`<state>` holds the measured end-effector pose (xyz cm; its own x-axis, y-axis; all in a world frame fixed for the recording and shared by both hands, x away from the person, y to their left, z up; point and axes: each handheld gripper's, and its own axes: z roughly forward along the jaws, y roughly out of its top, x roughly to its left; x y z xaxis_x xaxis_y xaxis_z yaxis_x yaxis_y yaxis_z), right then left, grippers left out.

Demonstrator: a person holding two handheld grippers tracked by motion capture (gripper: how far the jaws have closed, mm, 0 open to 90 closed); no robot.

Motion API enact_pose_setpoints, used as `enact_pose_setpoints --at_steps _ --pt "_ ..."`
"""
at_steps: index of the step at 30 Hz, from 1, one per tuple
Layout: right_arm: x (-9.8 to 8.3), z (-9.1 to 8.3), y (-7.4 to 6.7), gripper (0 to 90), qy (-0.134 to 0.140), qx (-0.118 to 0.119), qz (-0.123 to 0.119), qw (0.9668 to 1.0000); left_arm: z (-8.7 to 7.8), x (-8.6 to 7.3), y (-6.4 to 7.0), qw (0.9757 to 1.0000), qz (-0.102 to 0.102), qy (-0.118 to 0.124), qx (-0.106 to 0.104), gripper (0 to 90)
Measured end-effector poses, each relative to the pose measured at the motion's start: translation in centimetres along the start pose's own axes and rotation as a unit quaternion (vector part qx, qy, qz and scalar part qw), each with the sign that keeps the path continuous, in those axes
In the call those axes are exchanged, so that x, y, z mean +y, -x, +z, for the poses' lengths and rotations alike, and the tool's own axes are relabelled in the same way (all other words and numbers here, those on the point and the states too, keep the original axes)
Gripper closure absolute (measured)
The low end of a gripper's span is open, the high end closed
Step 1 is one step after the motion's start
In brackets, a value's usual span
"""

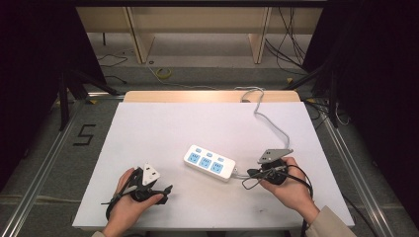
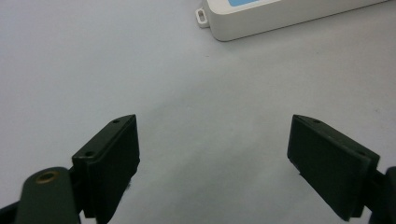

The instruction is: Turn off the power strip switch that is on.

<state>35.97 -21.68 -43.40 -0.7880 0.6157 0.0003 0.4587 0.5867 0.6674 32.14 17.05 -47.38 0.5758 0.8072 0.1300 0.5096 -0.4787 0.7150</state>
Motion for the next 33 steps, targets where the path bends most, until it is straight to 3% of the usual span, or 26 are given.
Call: enact_pose_setpoints --at_steps 33 --pt "1.5 1.0 -0.5 90.0 -0.007 0.011 -0.012 0.9998 0.0 0.0 0.0 1.0 -0.001 0.0 0.0 16.8"
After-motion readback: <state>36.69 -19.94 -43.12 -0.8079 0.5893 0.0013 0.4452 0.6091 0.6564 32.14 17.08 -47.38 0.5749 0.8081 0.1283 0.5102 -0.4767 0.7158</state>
